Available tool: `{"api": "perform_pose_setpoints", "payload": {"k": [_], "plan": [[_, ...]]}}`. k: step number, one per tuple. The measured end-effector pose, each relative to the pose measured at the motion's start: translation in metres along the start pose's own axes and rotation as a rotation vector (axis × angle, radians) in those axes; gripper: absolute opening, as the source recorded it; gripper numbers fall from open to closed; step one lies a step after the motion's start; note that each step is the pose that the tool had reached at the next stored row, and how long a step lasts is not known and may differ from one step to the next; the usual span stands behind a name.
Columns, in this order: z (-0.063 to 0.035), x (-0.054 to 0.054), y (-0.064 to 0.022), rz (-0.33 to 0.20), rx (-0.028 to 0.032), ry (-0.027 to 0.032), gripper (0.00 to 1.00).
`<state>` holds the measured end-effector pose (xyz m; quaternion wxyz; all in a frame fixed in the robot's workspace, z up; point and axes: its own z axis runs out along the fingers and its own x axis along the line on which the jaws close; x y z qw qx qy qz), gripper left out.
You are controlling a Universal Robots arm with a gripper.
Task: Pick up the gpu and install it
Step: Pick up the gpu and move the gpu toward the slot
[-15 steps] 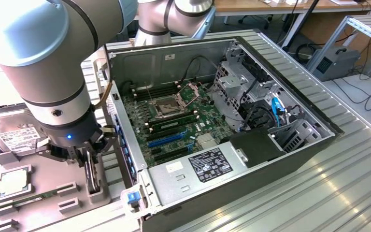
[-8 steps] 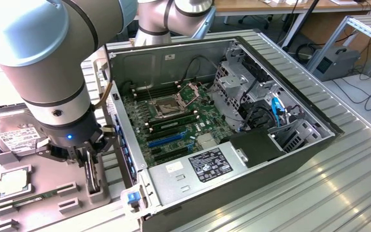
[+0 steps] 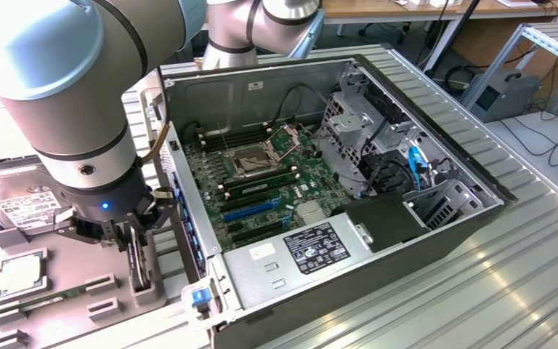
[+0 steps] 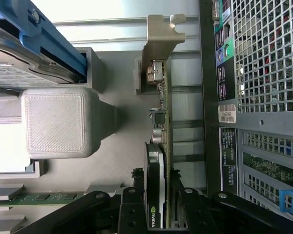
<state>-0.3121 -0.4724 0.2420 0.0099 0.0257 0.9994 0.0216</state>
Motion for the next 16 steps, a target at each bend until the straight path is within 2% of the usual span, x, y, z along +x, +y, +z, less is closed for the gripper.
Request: {"api": "perform_pose_setpoints", "payload": {"k": [12,13,16], "plan": [[0.0000,0.0000,0.0000,0.000,0.0000,0.0000,0.33],[0.0000,0.0000,0.0000,0.000,0.0000,0.0000,0.27],[0.0000,0.0000,0.0000,0.000,0.0000,0.0000,0.27]]}}
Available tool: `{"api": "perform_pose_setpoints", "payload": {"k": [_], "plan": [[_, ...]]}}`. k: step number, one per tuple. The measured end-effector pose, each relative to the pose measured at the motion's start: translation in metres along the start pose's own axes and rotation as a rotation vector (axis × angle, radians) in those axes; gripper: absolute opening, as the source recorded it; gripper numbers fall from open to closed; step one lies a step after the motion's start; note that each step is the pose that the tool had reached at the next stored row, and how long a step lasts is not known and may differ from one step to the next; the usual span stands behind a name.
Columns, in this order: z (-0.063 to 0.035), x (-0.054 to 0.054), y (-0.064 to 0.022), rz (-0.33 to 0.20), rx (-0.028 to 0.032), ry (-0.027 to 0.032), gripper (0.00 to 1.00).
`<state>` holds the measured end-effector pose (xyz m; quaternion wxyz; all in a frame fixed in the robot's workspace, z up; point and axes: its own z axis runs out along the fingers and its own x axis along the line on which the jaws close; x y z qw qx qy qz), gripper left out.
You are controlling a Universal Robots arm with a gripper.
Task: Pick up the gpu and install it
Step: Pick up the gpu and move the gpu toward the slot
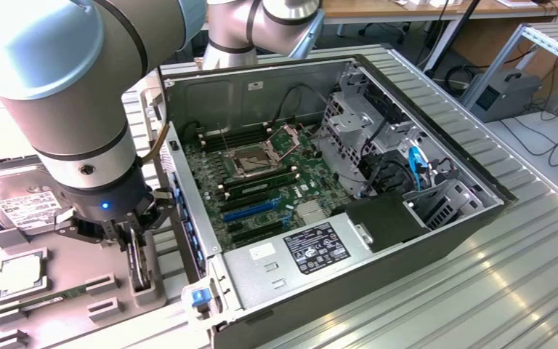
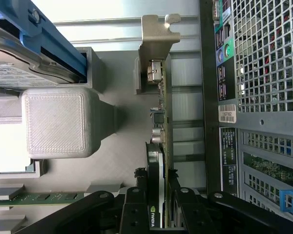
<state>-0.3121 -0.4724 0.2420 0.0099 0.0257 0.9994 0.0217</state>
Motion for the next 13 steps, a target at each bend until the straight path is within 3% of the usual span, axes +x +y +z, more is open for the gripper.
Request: {"api": "perform_pose_setpoints", "payload": {"k": [10,13], "plan": [[0.0000,0.0000,0.0000,-0.015,-0.0003,0.0007,0.27],[-0.0066,-0.0001,0.0003,-0.015,-0.0002,0.0007,0.27]]}}
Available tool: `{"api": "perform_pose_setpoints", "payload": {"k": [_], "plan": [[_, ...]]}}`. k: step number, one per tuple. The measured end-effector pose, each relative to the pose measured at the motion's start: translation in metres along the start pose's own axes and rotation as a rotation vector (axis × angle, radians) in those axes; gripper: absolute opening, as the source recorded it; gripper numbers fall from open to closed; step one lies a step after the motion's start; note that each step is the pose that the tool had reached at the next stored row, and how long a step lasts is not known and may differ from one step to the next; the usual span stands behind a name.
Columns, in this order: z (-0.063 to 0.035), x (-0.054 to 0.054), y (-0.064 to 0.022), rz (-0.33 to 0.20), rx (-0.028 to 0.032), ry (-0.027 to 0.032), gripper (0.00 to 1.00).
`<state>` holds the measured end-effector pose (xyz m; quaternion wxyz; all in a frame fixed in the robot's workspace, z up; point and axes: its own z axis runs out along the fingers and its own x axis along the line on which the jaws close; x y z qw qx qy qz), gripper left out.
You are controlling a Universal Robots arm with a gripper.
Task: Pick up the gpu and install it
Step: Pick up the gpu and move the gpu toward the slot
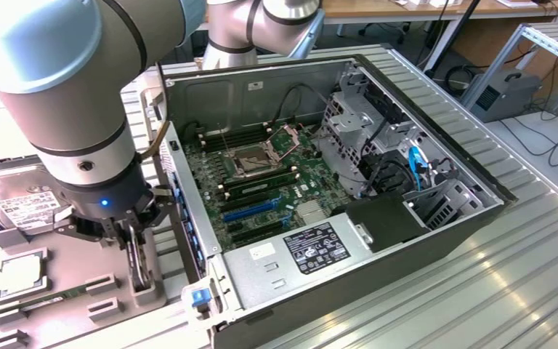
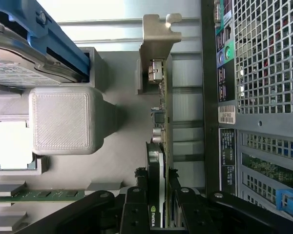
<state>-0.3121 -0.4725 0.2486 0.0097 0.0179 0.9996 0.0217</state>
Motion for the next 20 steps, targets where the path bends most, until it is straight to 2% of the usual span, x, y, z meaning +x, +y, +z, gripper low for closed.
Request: {"api": "perform_pose_setpoints", "payload": {"k": [7,9,10,18,20], "plan": [[-0.0292,-0.001,0.0013,0.000,0.0000,0.0000,0.27],[-0.0418,-0.001,0.0019,0.000,-0.0001,0.0000,0.27],[-0.0514,-0.001,0.0023,0.000,0.0000,0.0001,0.27],[-0.0862,-0.002,0.0038,0.000,-0.0001,0.0000,0.27],[-0.0997,-0.002,0.0044,0.000,-0.0001,0.0000,0.27]]}}
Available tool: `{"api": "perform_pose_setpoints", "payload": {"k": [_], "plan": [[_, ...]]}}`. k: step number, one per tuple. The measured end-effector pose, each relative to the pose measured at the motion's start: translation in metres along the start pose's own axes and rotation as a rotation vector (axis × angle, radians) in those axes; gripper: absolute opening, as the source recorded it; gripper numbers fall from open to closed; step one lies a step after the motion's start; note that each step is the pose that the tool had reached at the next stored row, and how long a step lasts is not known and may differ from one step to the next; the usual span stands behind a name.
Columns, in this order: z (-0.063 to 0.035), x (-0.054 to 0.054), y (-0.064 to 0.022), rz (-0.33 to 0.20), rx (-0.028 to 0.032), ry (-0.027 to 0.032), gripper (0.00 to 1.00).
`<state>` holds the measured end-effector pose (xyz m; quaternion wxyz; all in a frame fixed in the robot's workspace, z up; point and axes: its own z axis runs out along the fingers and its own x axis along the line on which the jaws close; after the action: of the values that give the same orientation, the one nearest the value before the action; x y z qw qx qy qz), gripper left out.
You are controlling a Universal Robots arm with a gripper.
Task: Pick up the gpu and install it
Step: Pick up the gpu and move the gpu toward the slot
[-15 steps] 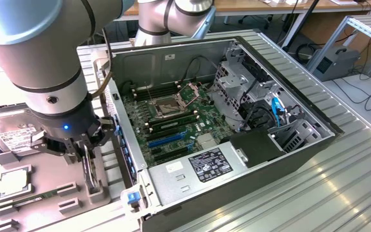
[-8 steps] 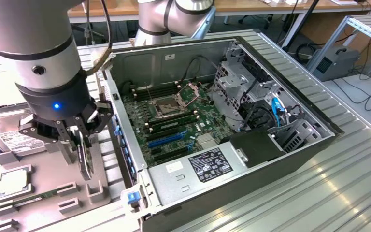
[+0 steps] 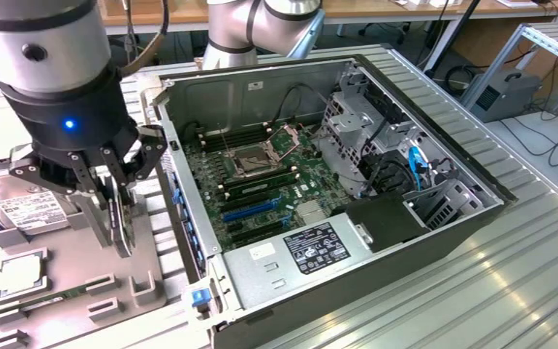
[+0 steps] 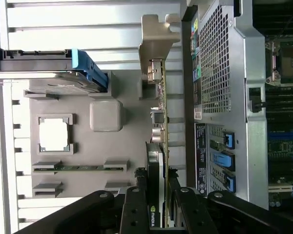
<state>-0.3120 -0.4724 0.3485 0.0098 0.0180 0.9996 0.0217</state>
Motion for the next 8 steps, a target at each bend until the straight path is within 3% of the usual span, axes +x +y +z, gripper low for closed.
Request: {"api": "perform_pose_setpoints", "payload": {"k": [4,5,8], "plan": [[-0.0309,-0.001,0.0014,0.000,-0.0001,-0.0001,0.27],[-0.0440,-0.001,0.0019,0.000,0.0000,0.0000,0.27],[-0.0620,-0.001,0.0027,0.000,0.0001,0.0001,0.27]]}}
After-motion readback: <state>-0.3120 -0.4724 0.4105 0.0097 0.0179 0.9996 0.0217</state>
